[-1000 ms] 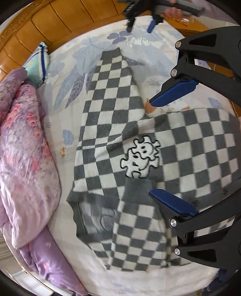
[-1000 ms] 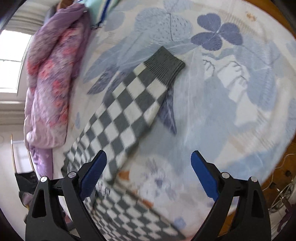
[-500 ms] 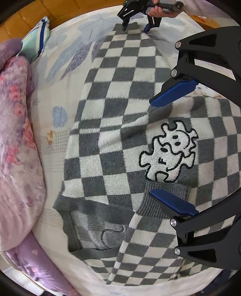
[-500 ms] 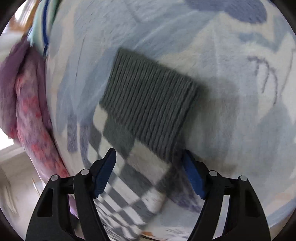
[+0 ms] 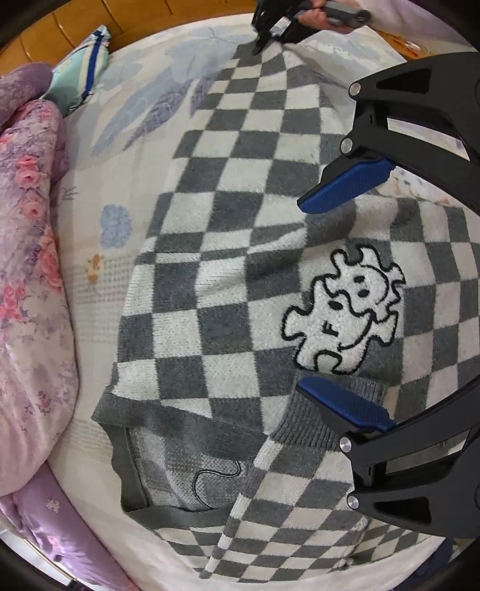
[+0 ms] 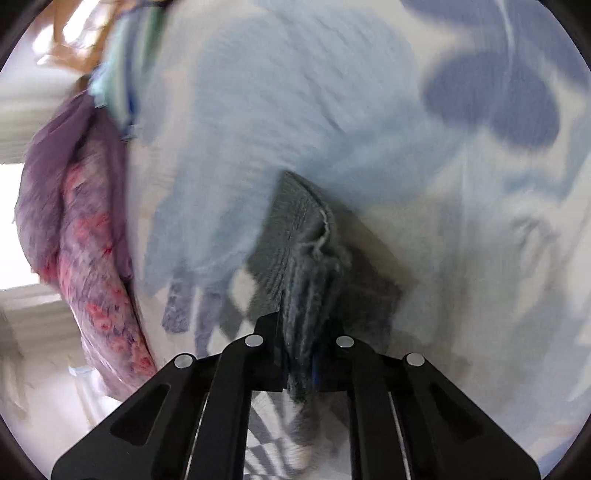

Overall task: Fold large clothes
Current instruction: 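Lift the cuff with the right gripper and fold it across the body while the left gripper pins the body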

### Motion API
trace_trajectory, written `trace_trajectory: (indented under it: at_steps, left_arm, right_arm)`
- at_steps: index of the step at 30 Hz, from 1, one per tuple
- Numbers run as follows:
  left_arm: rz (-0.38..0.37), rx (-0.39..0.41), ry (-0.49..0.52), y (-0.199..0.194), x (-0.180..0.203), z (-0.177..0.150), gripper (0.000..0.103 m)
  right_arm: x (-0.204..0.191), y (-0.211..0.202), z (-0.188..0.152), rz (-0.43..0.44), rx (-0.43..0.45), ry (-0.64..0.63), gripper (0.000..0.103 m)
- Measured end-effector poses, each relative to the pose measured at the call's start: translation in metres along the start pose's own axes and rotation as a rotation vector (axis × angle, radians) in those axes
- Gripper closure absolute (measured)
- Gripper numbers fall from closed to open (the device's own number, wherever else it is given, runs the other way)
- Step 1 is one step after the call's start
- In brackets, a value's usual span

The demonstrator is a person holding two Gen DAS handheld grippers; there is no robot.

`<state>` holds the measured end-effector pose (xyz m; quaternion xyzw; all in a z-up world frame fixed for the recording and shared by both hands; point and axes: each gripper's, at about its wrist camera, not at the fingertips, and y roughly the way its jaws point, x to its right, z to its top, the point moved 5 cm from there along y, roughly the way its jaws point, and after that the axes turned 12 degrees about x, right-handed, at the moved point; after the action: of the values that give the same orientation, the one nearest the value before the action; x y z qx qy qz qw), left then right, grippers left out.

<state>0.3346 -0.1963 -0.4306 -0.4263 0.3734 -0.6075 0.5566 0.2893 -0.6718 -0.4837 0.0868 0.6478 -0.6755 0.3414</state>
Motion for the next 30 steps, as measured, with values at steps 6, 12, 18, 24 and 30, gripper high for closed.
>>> trace_trajectory:
  at_steps: [6,12,18,24,30]
  left_arm:
    - [-0.096,-0.045,-0.047,0.02,0.008,0.011,0.067]
    - [-0.175,-0.148,-0.056,0.071,0.023,-0.004,0.095]
    - [-0.142,-0.117,-0.044,0.093,0.028,-0.015,0.096]
    - [-0.122,-0.076,-0.064,0.09,0.025,-0.024,0.095]
    - [-0.09,-0.051,-0.068,0.088,0.03,-0.034,0.094]
  right_arm:
    - [-0.033,-0.043,0.015,0.03,0.051,-0.095,0.096]
    - [-0.068,-0.058,0.013,0.095,0.083,-0.166,0.096]
    - [-0.142,-0.098,-0.012,0.227,0.117,-0.334,0.096]
    - [-0.226,-0.141,-0.058,0.417,0.08,-0.455,0.096]
    - [-0.308,-0.173,-0.136,0.594,-0.054,-0.552,0.096]
